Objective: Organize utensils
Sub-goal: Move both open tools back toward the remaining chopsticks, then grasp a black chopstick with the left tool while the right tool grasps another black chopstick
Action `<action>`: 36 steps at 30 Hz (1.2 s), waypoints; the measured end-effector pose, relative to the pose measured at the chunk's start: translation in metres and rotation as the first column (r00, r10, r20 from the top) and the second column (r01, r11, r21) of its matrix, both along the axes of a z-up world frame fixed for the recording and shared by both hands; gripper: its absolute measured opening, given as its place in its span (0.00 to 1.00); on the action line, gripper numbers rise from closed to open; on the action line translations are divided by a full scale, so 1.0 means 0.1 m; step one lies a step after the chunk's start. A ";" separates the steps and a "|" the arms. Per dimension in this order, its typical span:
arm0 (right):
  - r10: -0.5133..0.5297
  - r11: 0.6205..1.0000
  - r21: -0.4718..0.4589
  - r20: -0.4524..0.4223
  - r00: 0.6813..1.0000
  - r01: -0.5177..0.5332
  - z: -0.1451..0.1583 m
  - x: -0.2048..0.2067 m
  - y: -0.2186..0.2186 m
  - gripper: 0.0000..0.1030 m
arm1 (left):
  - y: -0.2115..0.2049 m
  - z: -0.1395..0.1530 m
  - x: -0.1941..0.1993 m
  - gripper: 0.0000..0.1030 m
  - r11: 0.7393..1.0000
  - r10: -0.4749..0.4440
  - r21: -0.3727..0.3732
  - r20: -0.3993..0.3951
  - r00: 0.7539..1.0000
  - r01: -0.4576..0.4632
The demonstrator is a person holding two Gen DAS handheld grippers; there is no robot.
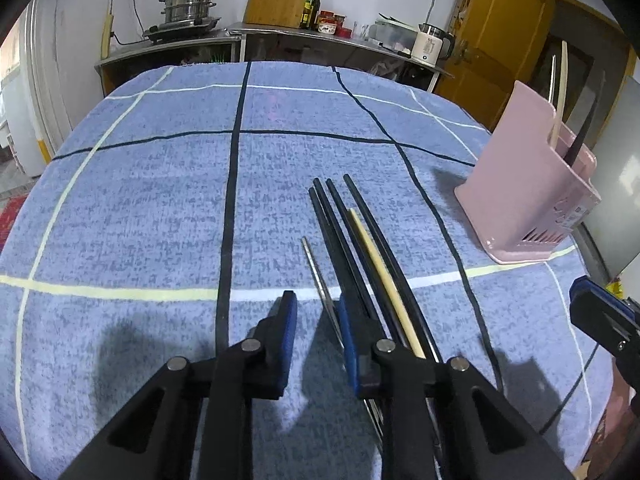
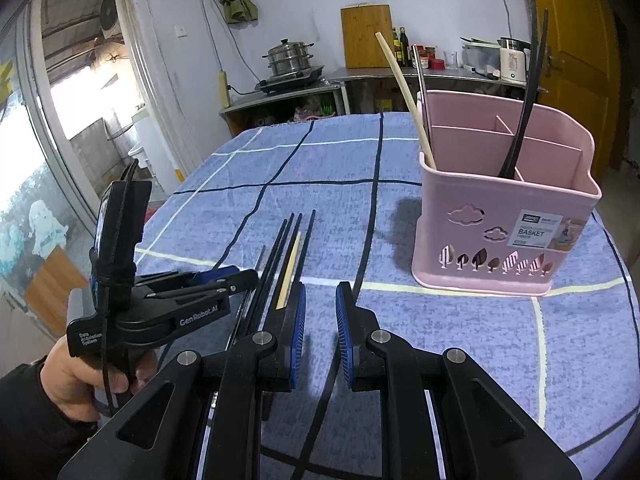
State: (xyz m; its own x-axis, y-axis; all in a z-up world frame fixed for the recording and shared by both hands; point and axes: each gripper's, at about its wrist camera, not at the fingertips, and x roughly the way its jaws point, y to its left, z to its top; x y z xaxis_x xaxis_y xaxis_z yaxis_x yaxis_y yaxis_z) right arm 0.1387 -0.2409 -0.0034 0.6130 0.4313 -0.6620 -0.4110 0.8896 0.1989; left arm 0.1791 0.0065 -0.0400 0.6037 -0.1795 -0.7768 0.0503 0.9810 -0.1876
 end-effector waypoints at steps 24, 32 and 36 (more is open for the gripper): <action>0.066 0.993 -0.086 -0.143 0.988 -0.079 -0.58 0.73 0.71 0.15 | 0.55 -0.01 -0.05 0.06 0.999 0.055 0.000 -0.020 0.998 -0.055; 0.042 0.993 -0.105 -0.153 0.987 -0.059 -0.61 0.79 0.64 0.16 | 0.60 -0.02 -0.02 0.06 0.998 0.058 -0.023 -0.024 0.998 -0.059; 0.028 0.992 -0.120 -0.161 0.987 -0.047 -0.60 0.84 0.64 0.16 | 0.61 -0.01 0.02 0.06 0.998 0.051 -0.028 -0.031 0.998 -0.052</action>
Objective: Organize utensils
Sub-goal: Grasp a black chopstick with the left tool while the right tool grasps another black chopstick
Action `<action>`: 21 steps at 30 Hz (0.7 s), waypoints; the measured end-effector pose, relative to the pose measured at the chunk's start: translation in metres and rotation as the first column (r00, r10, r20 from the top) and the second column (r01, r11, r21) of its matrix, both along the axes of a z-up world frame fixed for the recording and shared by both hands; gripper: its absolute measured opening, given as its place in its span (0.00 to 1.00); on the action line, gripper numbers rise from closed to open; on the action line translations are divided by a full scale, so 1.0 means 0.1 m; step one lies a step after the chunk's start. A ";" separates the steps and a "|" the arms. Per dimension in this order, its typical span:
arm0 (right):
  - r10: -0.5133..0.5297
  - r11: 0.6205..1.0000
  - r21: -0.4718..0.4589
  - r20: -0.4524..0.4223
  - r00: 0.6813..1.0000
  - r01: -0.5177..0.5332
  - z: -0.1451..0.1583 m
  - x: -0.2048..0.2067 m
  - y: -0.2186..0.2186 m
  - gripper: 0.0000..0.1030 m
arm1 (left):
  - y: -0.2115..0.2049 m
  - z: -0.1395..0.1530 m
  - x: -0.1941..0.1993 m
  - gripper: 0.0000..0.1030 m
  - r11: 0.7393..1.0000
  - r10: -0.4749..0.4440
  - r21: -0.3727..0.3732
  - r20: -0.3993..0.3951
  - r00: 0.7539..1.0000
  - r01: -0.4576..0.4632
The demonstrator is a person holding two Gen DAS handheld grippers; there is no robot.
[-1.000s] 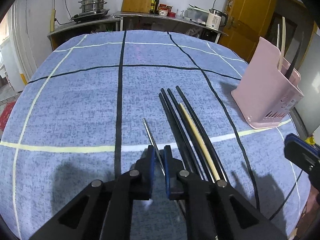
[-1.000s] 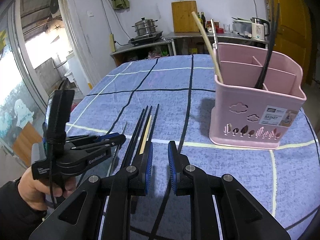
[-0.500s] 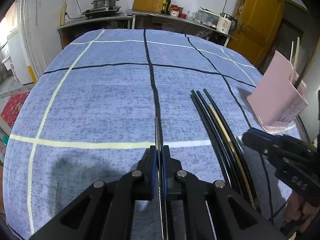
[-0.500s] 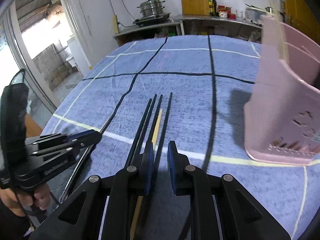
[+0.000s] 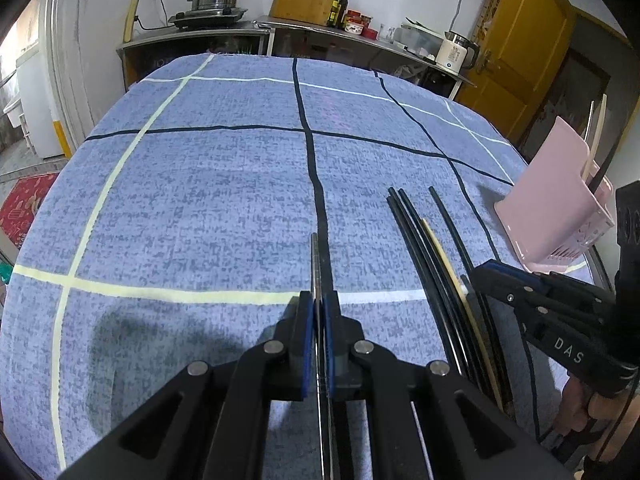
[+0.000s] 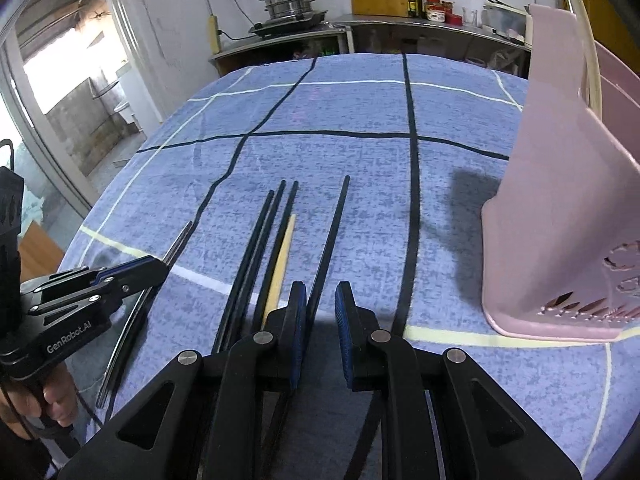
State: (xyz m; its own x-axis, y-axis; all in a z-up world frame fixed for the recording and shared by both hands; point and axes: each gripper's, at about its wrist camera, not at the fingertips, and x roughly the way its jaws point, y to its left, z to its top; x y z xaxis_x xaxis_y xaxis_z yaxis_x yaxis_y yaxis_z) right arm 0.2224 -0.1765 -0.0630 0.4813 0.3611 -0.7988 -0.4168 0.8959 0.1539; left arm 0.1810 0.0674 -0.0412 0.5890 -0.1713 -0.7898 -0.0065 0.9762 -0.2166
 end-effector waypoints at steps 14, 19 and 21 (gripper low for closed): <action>0.002 0.998 -0.068 0.015 1.000 -0.001 0.00 0.12 0.17 0.09 | -0.15 0.03 0.17 0.06 0.991 -0.077 0.108 -0.044 0.996 0.081; 0.006 0.999 -0.031 -0.010 1.000 -0.006 0.04 0.13 0.12 0.05 | -0.20 0.04 0.20 0.06 0.987 -0.084 0.133 -0.054 0.995 0.091; 0.011 1.000 -0.015 0.005 1.000 -0.011 0.10 0.08 0.09 0.05 | -0.19 0.05 0.21 0.05 0.989 -0.081 0.119 -0.058 0.995 0.087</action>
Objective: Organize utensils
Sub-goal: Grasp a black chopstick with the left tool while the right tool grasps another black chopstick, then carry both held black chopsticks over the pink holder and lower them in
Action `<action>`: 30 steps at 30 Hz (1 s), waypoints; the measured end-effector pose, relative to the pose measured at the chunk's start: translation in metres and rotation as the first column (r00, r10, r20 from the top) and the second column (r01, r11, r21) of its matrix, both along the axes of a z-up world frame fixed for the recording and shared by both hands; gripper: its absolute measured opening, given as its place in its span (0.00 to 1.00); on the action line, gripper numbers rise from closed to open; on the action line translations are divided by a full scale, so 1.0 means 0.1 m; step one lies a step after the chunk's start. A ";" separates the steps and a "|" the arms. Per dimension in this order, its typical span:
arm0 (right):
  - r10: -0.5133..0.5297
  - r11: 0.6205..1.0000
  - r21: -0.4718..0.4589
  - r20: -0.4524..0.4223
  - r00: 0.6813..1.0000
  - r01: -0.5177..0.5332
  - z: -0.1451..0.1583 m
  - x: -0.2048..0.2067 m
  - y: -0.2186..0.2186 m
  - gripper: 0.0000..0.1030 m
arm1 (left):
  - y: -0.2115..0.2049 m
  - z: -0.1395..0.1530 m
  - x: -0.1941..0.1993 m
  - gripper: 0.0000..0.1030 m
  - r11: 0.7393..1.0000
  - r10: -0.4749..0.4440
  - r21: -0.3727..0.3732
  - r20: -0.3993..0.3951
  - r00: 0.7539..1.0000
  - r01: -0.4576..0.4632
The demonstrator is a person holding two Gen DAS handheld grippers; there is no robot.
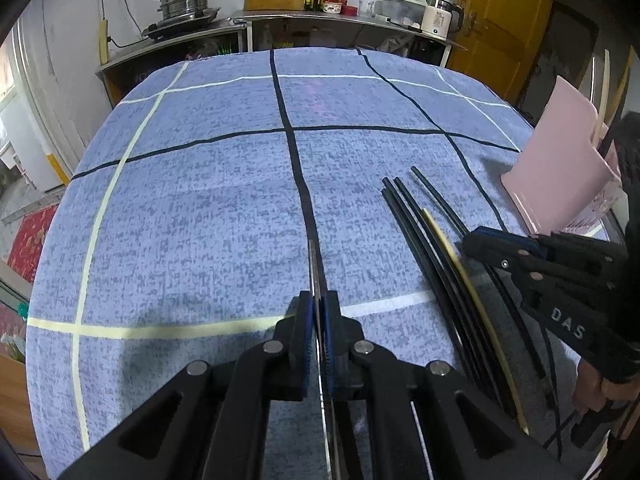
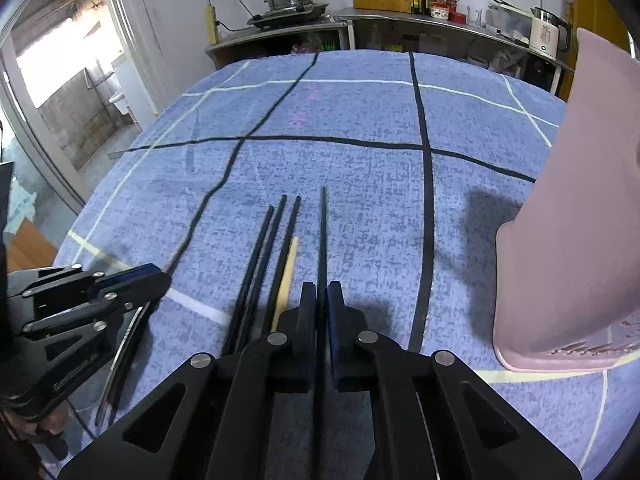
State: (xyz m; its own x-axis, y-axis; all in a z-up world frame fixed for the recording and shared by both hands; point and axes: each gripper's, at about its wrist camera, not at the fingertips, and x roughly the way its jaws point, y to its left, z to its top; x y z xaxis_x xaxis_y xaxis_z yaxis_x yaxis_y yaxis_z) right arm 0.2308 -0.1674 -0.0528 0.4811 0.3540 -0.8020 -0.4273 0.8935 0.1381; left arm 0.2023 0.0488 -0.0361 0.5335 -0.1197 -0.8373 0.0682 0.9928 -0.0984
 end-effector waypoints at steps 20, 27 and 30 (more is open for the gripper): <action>-0.027 0.990 0.141 0.198 0.980 -0.001 1.03 -0.60 -0.41 0.05 | 0.10 0.95 -0.48 0.05 0.997 -0.005 -0.076 0.174 0.985 0.019; -0.054 0.986 0.167 0.241 0.969 0.013 1.24 -0.77 -0.57 0.05 | 0.05 1.21 -0.62 0.05 0.995 -0.024 -0.092 0.219 0.975 0.045; -0.067 0.984 0.177 0.253 0.965 0.022 1.31 -0.82 -0.63 0.05 | 0.01 1.30 -0.63 0.05 0.994 -0.031 -0.099 0.232 0.972 0.055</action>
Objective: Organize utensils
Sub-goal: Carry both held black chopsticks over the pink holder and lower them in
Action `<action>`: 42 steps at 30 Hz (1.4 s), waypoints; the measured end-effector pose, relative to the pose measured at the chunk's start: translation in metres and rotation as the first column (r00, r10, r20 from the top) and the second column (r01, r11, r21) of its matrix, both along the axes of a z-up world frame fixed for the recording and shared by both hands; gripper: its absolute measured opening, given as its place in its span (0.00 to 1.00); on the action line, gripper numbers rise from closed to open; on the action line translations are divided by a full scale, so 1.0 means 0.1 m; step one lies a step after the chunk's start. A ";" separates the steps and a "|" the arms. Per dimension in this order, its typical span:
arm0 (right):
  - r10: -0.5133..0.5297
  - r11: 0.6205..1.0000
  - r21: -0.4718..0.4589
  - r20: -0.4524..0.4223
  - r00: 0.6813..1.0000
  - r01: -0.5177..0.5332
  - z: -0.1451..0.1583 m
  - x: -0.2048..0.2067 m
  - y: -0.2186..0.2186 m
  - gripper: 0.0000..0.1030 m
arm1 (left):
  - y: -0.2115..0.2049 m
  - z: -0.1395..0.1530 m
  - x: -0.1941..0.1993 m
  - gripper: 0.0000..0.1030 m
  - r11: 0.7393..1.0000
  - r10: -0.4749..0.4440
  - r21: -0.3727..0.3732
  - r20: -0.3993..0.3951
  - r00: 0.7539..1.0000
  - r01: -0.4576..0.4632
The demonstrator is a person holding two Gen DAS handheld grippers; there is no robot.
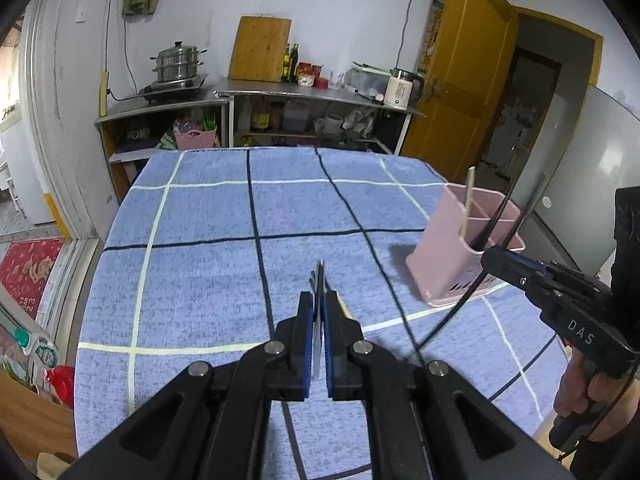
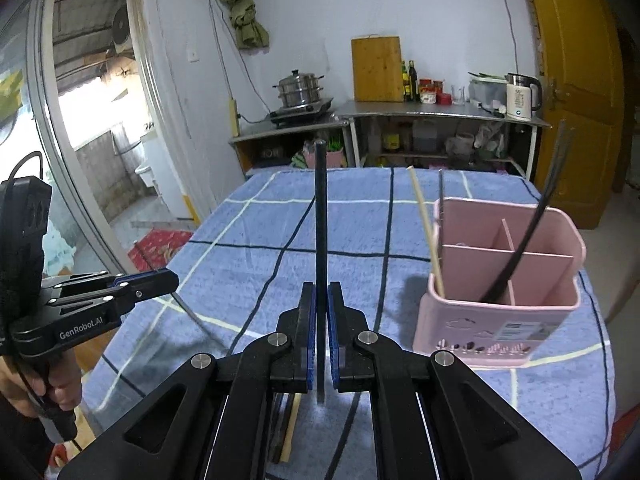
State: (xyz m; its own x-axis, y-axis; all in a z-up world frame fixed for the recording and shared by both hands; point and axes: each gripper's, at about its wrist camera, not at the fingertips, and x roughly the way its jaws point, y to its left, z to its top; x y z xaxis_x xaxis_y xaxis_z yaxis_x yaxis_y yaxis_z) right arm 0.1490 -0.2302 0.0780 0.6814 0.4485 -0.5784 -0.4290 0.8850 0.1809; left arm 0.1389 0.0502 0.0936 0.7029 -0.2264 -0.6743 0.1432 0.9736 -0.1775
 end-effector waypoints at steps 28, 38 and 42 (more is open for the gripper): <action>-0.201 0.978 0.084 0.140 0.969 0.191 0.72 -0.14 -1.08 0.05 | -1.11 0.79 0.27 0.05 0.967 -0.211 -0.125 0.109 0.971 0.224; -0.245 0.966 0.130 0.177 0.953 0.225 0.92 0.15 -1.25 0.05 | -1.33 1.01 0.65 0.05 0.959 -0.212 -0.156 0.154 0.965 0.236; -0.255 0.963 0.132 0.167 0.952 0.235 0.83 0.31 -1.26 0.05 | -1.43 0.94 0.80 0.05 0.961 -0.214 -0.146 0.154 0.965 0.237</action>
State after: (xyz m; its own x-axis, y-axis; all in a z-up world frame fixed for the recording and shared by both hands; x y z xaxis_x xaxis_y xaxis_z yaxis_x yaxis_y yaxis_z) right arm 0.1798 -0.3562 0.1613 0.8667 0.3078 -0.3926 -0.2355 0.9462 0.2219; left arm 0.2190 -0.0923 0.1879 0.7032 -0.4872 -0.5178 0.3892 0.8733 -0.2932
